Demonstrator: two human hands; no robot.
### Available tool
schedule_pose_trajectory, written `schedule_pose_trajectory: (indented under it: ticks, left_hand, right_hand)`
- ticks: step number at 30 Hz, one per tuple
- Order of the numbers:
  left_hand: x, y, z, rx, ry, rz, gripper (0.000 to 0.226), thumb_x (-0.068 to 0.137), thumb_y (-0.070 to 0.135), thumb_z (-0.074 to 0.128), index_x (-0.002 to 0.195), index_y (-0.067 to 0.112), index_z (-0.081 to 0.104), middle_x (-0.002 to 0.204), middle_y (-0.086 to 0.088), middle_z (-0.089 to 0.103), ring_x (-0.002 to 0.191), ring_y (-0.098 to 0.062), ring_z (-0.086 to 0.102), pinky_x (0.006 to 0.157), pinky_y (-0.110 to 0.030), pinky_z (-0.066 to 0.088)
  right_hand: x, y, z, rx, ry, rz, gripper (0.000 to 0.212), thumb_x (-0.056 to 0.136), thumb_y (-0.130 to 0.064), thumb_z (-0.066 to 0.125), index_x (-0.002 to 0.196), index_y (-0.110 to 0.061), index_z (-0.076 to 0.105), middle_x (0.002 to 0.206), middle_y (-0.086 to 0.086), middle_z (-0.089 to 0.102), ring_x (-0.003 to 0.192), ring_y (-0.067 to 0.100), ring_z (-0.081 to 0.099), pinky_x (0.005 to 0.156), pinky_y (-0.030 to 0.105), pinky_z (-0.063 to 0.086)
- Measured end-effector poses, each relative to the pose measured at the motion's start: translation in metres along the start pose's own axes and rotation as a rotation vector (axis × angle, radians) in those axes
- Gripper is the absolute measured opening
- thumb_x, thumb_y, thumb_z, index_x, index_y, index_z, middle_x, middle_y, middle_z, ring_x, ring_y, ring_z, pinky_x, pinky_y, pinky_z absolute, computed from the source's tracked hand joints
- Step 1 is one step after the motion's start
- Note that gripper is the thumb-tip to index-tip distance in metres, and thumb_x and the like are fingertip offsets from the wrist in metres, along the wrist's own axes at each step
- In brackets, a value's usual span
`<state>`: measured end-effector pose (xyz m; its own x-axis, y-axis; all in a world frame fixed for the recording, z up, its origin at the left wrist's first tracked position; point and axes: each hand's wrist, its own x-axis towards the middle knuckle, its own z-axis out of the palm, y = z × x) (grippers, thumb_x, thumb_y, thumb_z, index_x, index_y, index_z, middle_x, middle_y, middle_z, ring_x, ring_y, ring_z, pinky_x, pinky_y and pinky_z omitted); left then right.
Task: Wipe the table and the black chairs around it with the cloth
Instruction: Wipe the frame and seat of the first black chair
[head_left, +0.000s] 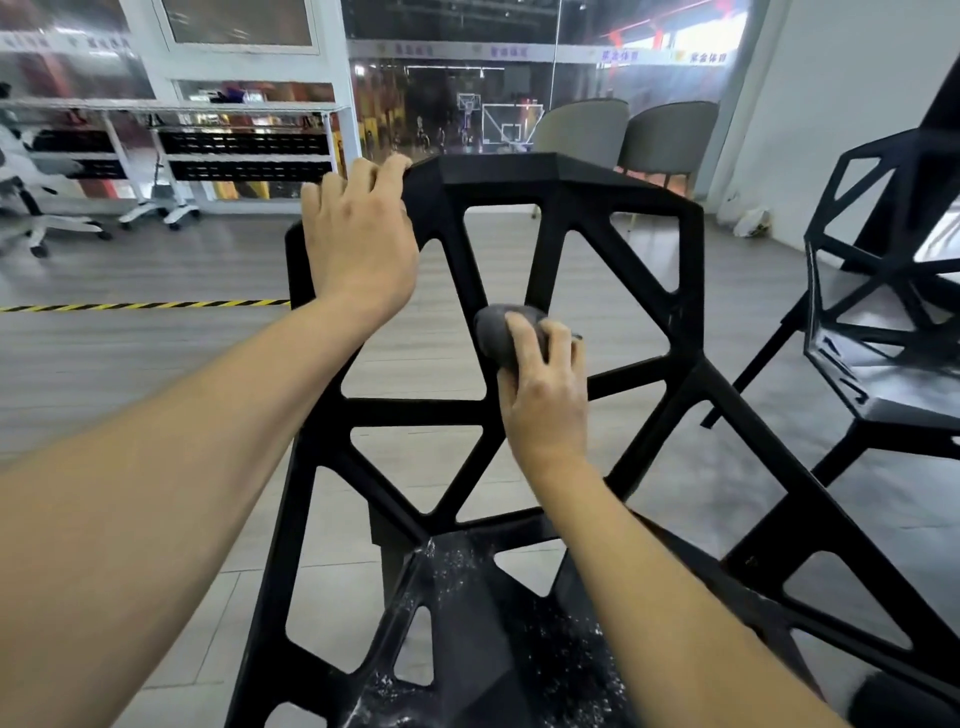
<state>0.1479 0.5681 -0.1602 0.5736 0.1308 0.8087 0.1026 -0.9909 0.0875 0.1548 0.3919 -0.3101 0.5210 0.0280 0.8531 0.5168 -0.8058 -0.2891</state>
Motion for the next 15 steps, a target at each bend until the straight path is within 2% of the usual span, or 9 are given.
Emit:
schedule_pose_trajectory:
  ticks: [2,5,8,10,12,15]
  left_hand:
    - [-0.001,0.0,0.0,-0.004,0.012,0.001,0.042,0.099,0.013,0.039,0.14,0.018,0.048,0.121,-0.013,0.057,0.104,-0.038,0.049,0.098,-0.045,0.026]
    - [-0.001,0.001,0.0,-0.006,0.002,0.009,0.042,0.099,0.014,0.041,0.14,0.018,0.048,0.121,-0.013,0.057,0.107,-0.038,0.049,0.098,-0.043,0.019]
    - [-0.001,0.0,0.0,-0.006,0.015,0.015,0.043,0.099,0.015,0.041,0.142,0.018,0.047,0.123,-0.013,0.057,0.106,-0.038,0.049,0.097,-0.044,0.023]
    - [-0.001,0.0,0.003,-0.018,0.012,0.023,0.043,0.1,0.016,0.041,0.143,0.017,0.046,0.123,-0.014,0.057,0.106,-0.039,0.049,0.097,-0.046,0.029]
    - [0.0,0.0,0.004,-0.02,0.013,0.027,0.044,0.099,0.014,0.043,0.143,0.016,0.047,0.121,-0.015,0.058,0.104,-0.039,0.049,0.095,-0.046,0.03]
    - [-0.001,0.0,0.005,-0.019,0.045,0.018,0.043,0.098,0.012,0.045,0.141,0.015,0.048,0.118,-0.016,0.059,0.103,-0.04,0.049,0.093,-0.045,0.029]
  right_hand:
    - [-0.021,0.003,0.001,-0.022,-0.029,-0.011,0.047,0.092,-0.015,0.062,0.138,-0.016,0.056,0.125,0.018,0.055,0.104,0.036,0.051,0.09,0.051,0.053]
    - [0.001,0.008,-0.005,-0.018,-0.054,-0.06,0.048,0.088,-0.013,0.065,0.135,-0.014,0.057,0.12,0.019,0.054,0.101,0.036,0.052,0.081,0.051,0.055]
    - [0.069,0.01,-0.015,0.007,0.06,-0.015,0.044,0.092,-0.015,0.06,0.136,-0.013,0.055,0.123,0.019,0.052,0.106,0.036,0.051,0.086,0.048,0.052]
    - [0.103,0.011,-0.014,-0.038,0.138,0.025,0.045,0.092,-0.015,0.063,0.136,-0.014,0.056,0.127,0.018,0.054,0.107,0.037,0.052,0.091,0.047,0.049]
    - [0.092,0.008,-0.008,-0.076,0.123,0.015,0.045,0.091,-0.013,0.065,0.136,-0.015,0.058,0.131,0.017,0.054,0.109,0.036,0.051,0.09,0.047,0.051]
    - [0.02,0.012,-0.005,-0.067,-0.025,-0.075,0.048,0.091,-0.015,0.063,0.138,-0.017,0.057,0.132,0.016,0.053,0.107,0.035,0.05,0.087,0.049,0.054]
